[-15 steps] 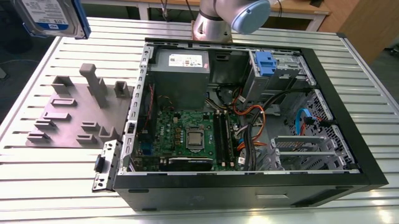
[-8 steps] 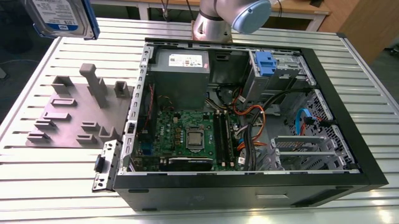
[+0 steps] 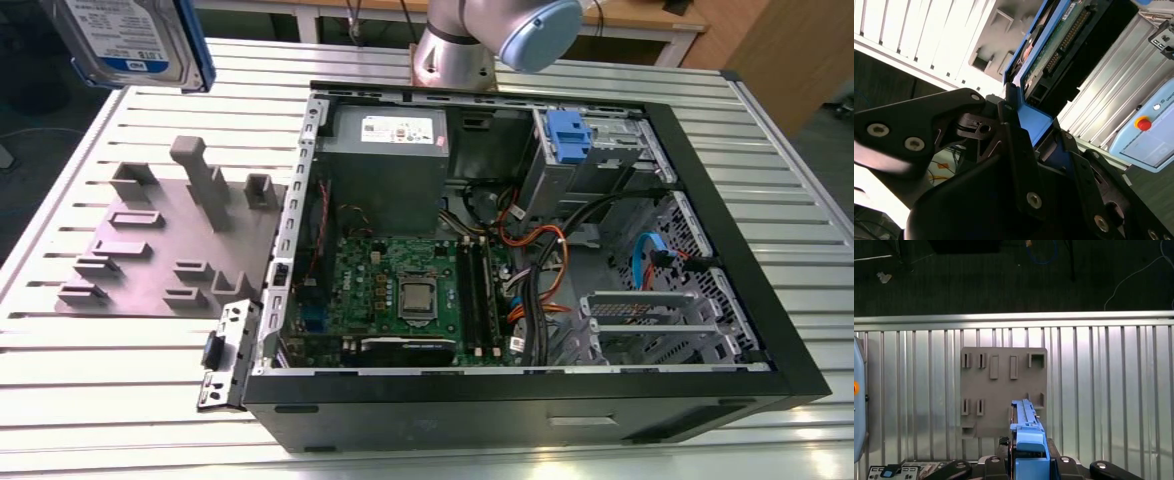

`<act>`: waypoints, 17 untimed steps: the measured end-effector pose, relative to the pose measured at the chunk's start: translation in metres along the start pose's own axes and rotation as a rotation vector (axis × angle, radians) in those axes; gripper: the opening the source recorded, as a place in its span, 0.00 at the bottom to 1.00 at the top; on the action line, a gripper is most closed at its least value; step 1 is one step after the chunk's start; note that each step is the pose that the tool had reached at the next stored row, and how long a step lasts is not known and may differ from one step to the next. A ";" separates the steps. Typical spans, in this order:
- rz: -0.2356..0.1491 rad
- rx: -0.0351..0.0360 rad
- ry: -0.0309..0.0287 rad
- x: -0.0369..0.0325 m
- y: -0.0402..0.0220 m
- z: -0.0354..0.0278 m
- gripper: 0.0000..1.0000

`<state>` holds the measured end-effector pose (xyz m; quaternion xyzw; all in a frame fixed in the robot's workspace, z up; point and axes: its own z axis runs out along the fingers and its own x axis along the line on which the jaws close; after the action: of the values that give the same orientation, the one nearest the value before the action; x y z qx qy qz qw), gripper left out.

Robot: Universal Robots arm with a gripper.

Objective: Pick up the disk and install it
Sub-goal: 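Pick up the disk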

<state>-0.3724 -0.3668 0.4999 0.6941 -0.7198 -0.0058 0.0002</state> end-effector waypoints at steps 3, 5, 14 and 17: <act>0.000 0.0000 0.0000 0.0024 -0.0022 0.0001 0.36; 0.000 0.0000 0.0000 0.0028 -0.0046 0.0002 0.36; 0.000 0.0000 0.0000 0.0024 -0.0205 0.0002 0.36; 0.000 -0.0001 0.0000 0.0022 -0.0262 0.0002 0.36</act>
<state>-0.3463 -0.3699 0.4995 0.6941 -0.7198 -0.0058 0.0002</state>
